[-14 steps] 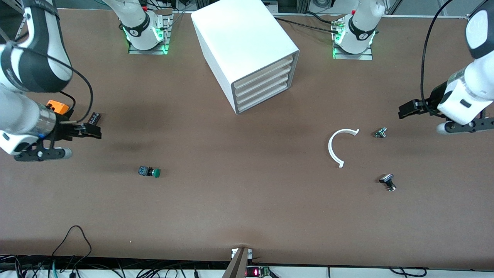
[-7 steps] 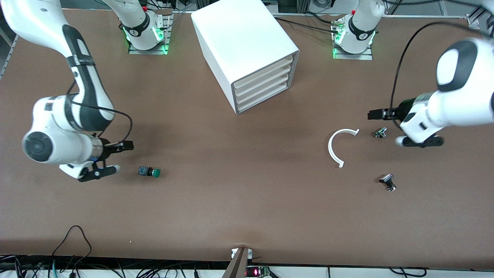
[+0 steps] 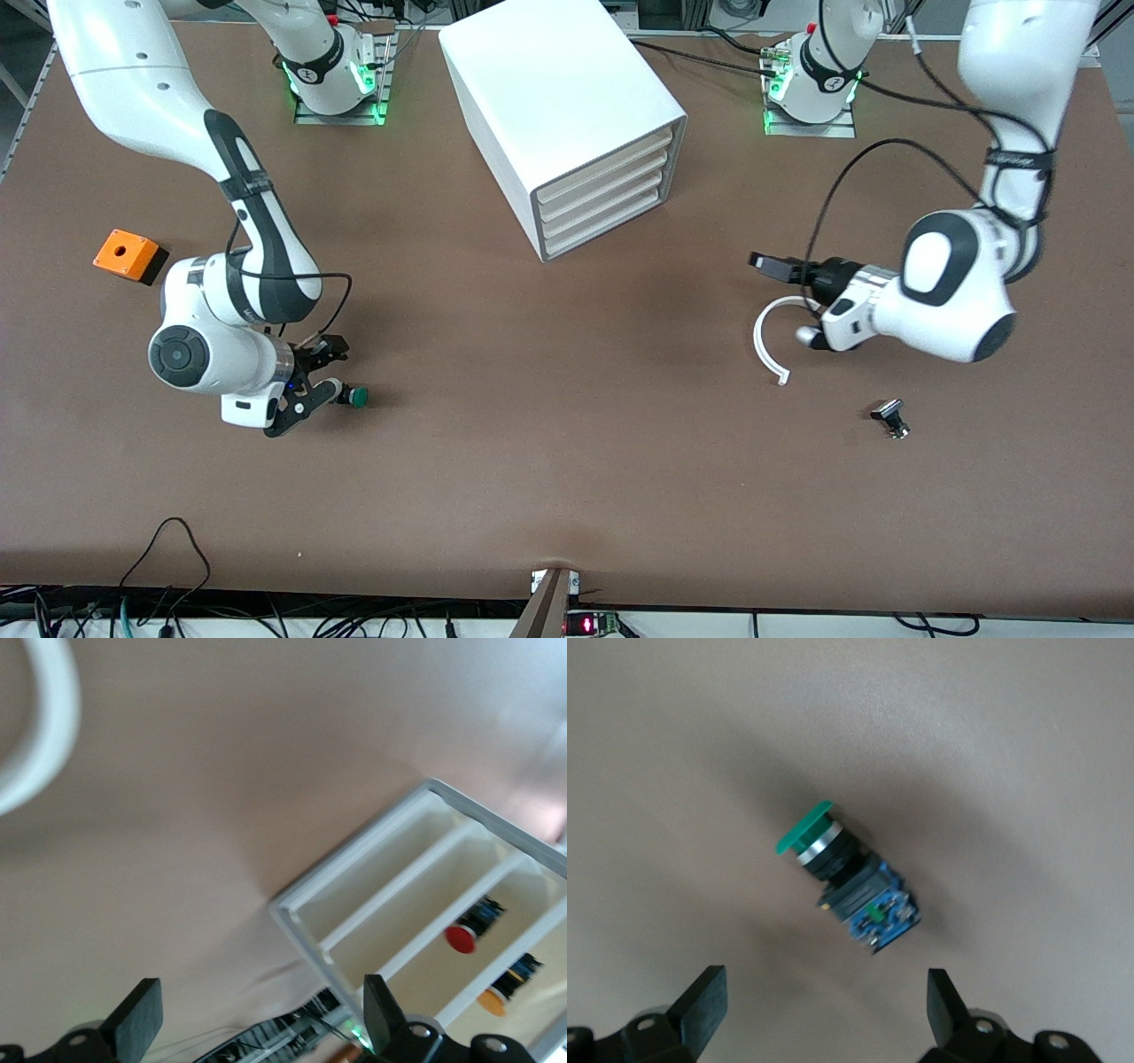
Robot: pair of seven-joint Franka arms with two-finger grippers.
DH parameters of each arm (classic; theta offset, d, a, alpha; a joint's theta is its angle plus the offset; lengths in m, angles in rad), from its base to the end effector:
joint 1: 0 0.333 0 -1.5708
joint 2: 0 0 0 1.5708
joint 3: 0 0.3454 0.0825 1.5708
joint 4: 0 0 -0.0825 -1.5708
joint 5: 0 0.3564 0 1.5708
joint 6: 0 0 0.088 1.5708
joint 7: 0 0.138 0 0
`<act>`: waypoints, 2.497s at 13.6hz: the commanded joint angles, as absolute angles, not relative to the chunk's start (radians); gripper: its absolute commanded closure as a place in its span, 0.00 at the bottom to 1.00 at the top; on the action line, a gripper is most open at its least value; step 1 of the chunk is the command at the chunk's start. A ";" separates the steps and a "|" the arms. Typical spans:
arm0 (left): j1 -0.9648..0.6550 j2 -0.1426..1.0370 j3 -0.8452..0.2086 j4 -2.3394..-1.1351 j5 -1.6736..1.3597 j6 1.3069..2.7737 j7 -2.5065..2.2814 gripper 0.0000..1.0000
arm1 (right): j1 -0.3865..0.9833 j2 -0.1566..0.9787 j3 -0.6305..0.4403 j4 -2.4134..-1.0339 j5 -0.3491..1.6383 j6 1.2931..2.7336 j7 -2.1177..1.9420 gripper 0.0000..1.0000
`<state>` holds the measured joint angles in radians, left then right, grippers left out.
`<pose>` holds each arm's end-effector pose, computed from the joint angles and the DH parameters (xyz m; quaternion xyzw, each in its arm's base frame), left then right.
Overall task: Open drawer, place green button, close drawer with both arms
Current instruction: 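Grasp the green button with the right gripper while the left gripper pulls the drawer open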
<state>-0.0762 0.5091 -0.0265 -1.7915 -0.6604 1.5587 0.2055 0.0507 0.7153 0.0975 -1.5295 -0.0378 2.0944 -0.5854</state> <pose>0.5409 -0.1403 0.2800 0.8864 -0.0232 -0.3267 0.3271 0.6796 0.0885 0.2337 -0.9304 -0.3587 0.0679 0.0326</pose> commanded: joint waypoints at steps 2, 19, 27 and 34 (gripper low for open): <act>-0.176 0.612 -0.025 -1.819 -0.863 1.560 0.340 0.00 | 0.032 0.730 0.101 -1.520 -0.043 2.123 -0.753 0.00; -0.268 0.589 -0.255 -2.103 -1.135 1.904 0.667 1.00 | 0.040 0.779 0.100 -1.545 -0.040 2.259 -1.134 0.00; -0.186 0.574 -0.088 -1.979 -1.026 1.904 0.663 1.00 | 0.037 0.798 0.101 -1.536 -0.041 2.304 -1.209 0.36; -0.161 0.559 -0.037 -1.905 -1.037 1.908 0.667 0.02 | 0.041 0.787 0.103 -1.510 -0.029 2.306 -1.238 0.66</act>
<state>-0.1733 0.5849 -0.0529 -1.9311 -1.0524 1.8816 0.6908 0.0435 0.7988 0.0956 -1.5268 -0.0375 2.3061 -1.2228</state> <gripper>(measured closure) 0.863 0.581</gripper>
